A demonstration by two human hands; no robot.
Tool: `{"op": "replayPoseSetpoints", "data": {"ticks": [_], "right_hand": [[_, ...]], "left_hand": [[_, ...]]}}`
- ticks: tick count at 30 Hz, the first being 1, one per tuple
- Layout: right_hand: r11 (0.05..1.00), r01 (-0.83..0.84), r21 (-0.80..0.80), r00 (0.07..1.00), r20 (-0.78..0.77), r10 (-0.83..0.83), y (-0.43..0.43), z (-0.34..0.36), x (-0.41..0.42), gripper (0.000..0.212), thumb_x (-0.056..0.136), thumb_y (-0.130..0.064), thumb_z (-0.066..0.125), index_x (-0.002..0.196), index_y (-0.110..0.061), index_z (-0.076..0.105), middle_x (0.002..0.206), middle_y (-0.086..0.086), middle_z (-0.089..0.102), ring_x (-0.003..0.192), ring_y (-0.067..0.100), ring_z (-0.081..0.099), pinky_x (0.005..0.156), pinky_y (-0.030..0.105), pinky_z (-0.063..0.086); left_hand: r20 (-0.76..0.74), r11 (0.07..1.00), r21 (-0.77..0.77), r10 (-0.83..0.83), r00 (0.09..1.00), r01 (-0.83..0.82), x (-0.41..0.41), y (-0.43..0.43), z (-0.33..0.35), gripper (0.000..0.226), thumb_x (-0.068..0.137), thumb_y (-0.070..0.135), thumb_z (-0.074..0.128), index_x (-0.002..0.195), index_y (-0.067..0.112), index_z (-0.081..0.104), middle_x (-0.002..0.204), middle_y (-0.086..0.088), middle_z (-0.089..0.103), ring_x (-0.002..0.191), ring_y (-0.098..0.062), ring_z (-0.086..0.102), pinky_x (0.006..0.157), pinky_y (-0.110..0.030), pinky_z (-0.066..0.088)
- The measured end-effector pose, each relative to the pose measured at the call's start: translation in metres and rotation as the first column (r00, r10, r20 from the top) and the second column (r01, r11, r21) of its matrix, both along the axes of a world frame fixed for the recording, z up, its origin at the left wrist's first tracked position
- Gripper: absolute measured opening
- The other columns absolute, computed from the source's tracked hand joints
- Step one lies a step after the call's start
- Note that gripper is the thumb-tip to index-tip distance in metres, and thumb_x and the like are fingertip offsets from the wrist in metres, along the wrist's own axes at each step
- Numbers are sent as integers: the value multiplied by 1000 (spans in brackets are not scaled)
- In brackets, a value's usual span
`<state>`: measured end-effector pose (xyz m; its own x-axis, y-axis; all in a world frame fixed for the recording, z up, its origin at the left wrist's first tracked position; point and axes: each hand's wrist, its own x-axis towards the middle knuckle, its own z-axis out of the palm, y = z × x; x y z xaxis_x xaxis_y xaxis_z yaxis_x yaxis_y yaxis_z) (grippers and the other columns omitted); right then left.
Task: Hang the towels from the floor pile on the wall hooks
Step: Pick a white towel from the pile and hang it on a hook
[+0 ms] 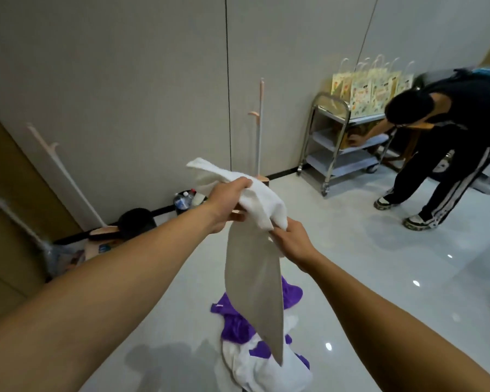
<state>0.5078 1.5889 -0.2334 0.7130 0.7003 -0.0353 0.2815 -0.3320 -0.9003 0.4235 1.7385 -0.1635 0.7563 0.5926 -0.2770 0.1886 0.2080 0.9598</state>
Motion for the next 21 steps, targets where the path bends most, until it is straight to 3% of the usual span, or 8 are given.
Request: {"op": "replayPoseSetpoints", "data": {"ticks": [3,5,8,11,14,17,19,21], "right_hand": [[987,-53,154,991,-117,71,27,41,0,21,95,-37,55,103,-24,68,102,0,70,99,22,65,88,41,54],[964,-110,242,974,-166,152,47,71,-2,19,94,-38,57,94,-27,73,95,-4,73,94,18,68,80,33,54],[938,-216,271,950,-164,267,72,109,-5,24,90,-41,59,82,-25,75,85,0,75,81,16,70,73,34,55],[932,-237,274,945,-157,287,95,136,-7,29,88,-46,59,84,-21,73,82,3,74,77,21,71,64,35,57],[933,-188,308,925,-263,273,119,151,-9,29,88,-44,61,94,-17,69,89,8,73,84,27,70,73,40,58],[938,-217,269,877,-370,308,137,156,-20,27,91,-38,60,96,-12,66,93,10,71,87,28,68,78,41,57],[936,-215,280,814,-478,330,145,157,-31,22,94,-31,59,88,-11,62,94,13,69,87,29,67,82,45,56],[895,-250,369,707,-562,429,149,159,-42,23,96,-25,55,96,-3,62,100,17,69,91,30,67,83,45,57]], "left_hand": [[80,989,151,-20,997,7,-29,21,11,39,73,53,71,101,27,67,96,6,73,95,-17,66,75,-36,53],[82,973,221,-85,993,65,-47,27,15,50,66,58,76,108,34,65,102,7,72,95,-14,68,70,-32,55],[142,970,241,-69,987,33,-63,28,20,44,64,50,81,105,42,66,99,9,73,88,-7,70,58,-19,53],[172,963,251,52,984,-95,-74,31,23,64,57,50,86,114,35,61,105,5,72,96,-14,69,68,-29,57],[111,928,352,85,990,-120,-84,31,26,84,61,44,87,134,37,44,124,13,60,111,-7,58,80,-24,52],[57,928,334,153,987,-163,-92,28,31,87,59,45,88,133,40,43,118,17,62,106,-4,58,69,-15,51],[7,930,335,158,987,-151,-95,26,31,87,59,45,88,132,42,41,113,18,62,104,-6,59,65,-19,54],[-59,911,378,200,978,-164,-98,27,29,76,64,43,85,127,42,43,112,13,61,104,-11,59,73,-28,54]]}}
